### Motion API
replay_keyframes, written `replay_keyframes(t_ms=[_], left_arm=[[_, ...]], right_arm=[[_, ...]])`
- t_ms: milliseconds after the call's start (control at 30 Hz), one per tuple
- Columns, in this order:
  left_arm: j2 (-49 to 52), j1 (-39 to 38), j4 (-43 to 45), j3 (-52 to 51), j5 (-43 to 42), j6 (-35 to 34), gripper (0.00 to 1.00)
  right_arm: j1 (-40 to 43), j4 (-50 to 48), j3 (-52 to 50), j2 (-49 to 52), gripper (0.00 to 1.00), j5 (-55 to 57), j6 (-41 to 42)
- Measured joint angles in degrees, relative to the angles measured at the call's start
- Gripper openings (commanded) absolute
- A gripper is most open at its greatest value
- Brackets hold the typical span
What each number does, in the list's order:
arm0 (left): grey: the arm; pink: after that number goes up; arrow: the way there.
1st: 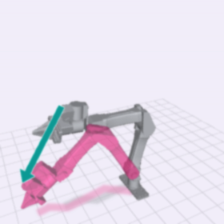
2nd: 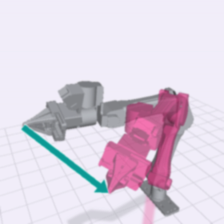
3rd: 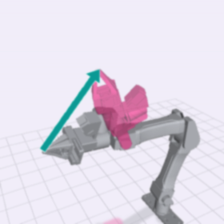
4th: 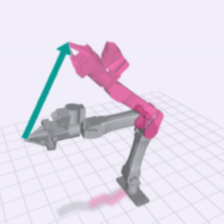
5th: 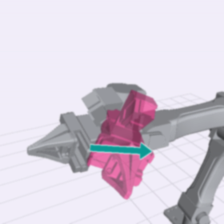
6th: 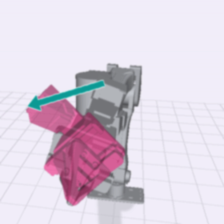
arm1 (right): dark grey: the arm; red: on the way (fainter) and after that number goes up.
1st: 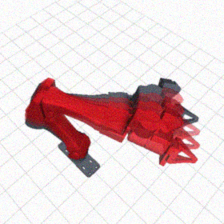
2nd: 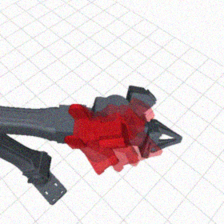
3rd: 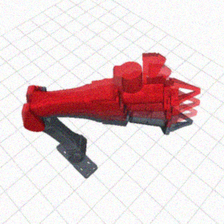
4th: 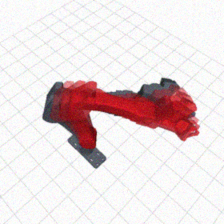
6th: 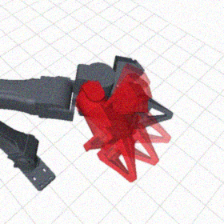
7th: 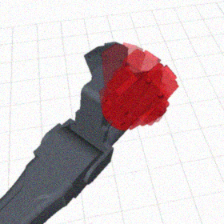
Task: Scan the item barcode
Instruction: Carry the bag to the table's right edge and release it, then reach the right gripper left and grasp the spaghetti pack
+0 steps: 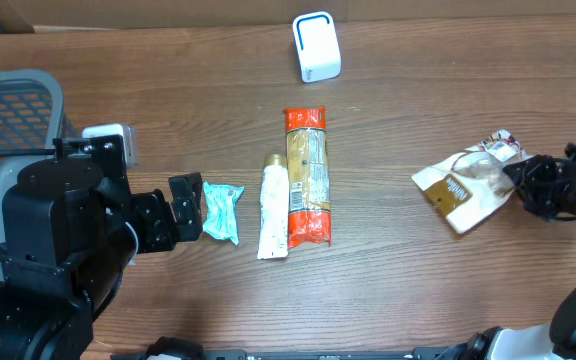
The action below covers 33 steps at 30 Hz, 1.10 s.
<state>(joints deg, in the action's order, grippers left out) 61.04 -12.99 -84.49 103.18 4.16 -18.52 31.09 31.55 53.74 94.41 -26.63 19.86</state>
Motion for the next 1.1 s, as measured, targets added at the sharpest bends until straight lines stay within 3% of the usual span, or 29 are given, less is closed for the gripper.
replay_keyframes(t_ms=[200,367,467,533,567,767,1100], left_arm=[[0.0,0.0,0.0,0.0,0.0,0.0,1.00],[0.0,0.0,0.0,0.0,0.0,0.0,1.00],[0.0,0.0,0.0,0.0,0.0,0.0,1.00],[0.0,0.0,0.0,0.0,0.0,0.0,1.00],[0.0,0.0,0.0,0.0,0.0,0.0,1.00],[0.0,0.0,0.0,0.0,0.0,0.0,0.99],[0.0,0.0,0.0,0.0,0.0,0.0,1.00]], right_arm=[[0.0,7.9,1.0,0.0,0.66,4.3,-0.2],[-0.1,19.2,9.7,0.0,0.71,3.5,-3.7],[-2.0,26.2,17.8,0.0,0.81,1.7,-9.1],[-4.9,29.1,22.0,0.0,0.99,1.0,-12.5],[-6.8,29.8,23.4,0.0,1.00,0.8,-13.9],[-21.2,25.6,24.9,0.0,1.00,-4.8,-19.1],[-40.9,18.4,24.9,1.6,1.00,-7.5,-20.5]])
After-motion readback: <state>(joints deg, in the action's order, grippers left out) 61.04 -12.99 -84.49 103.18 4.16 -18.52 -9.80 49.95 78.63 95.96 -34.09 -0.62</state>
